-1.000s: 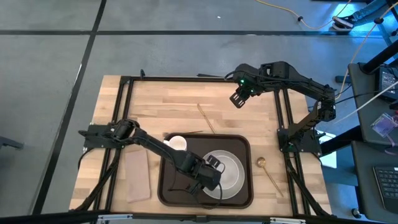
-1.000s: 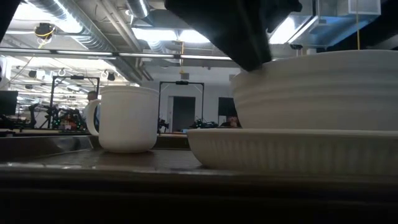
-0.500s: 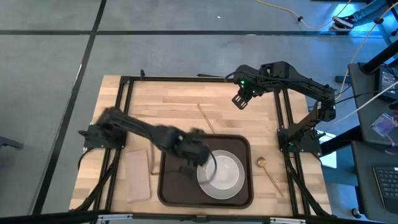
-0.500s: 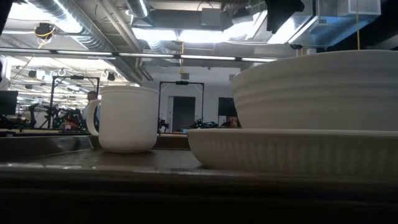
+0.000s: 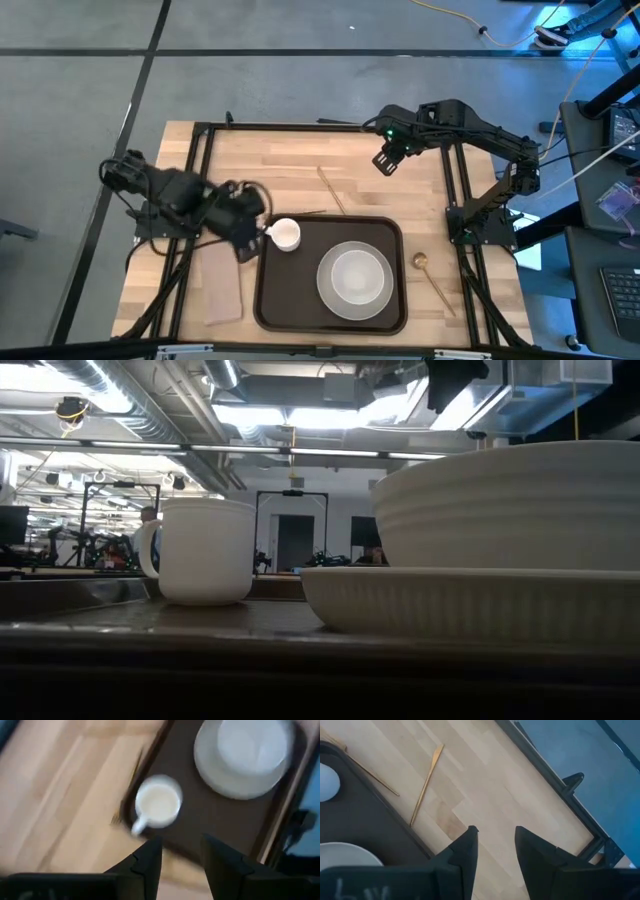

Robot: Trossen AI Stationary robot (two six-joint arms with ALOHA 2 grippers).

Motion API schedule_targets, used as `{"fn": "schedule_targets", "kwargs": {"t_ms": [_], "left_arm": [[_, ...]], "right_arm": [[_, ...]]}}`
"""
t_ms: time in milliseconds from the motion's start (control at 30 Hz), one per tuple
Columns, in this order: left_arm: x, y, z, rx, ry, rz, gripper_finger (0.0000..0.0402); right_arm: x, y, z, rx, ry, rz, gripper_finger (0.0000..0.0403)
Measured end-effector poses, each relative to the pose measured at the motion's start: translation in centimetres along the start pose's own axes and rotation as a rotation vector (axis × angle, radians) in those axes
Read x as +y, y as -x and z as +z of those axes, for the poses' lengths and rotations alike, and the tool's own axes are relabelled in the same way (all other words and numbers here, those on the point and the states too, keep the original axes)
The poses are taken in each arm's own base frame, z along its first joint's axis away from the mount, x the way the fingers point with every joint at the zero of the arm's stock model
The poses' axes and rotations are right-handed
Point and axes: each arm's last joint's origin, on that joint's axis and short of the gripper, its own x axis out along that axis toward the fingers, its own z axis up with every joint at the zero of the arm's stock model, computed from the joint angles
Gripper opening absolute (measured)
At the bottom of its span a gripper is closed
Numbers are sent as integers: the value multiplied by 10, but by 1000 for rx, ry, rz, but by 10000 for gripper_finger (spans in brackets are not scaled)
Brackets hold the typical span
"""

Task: Set up tray
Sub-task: Put the brown napkin on the black serving tray to the bottom of the white mug

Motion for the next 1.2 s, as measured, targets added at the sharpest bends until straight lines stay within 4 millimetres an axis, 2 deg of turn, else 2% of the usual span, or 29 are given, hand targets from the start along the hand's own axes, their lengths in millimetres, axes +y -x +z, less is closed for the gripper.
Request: {"fn": "schedule_targets", "kwargs": {"t_ms": [267, 400, 533, 667, 833, 1033, 1200], "left_arm": [[-3, -59, -76, 290, 15, 144, 155], [2, -90, -107, 395, 257, 284, 182], [2, -120, -132, 455, 405, 303, 200], [-1, -147, -150, 439, 409, 226, 210], [7, -172, -171, 463, 379, 200, 212], [14, -194, -190, 551, 528, 173, 212], [14, -212, -201, 571, 564, 97, 212]], "right_arm": [[5, -20, -4, 49, 23, -23, 132], [8, -32, -8, 77, 31, -34, 132], [11, -44, -11, 105, 41, -40, 132], [12, -47, -13, 124, 37, -18, 132], [14, -46, -12, 119, 33, 12, 132], [14, -46, -12, 117, 33, 14, 132], [14, -46, -11, 117, 32, 15, 132]]}}
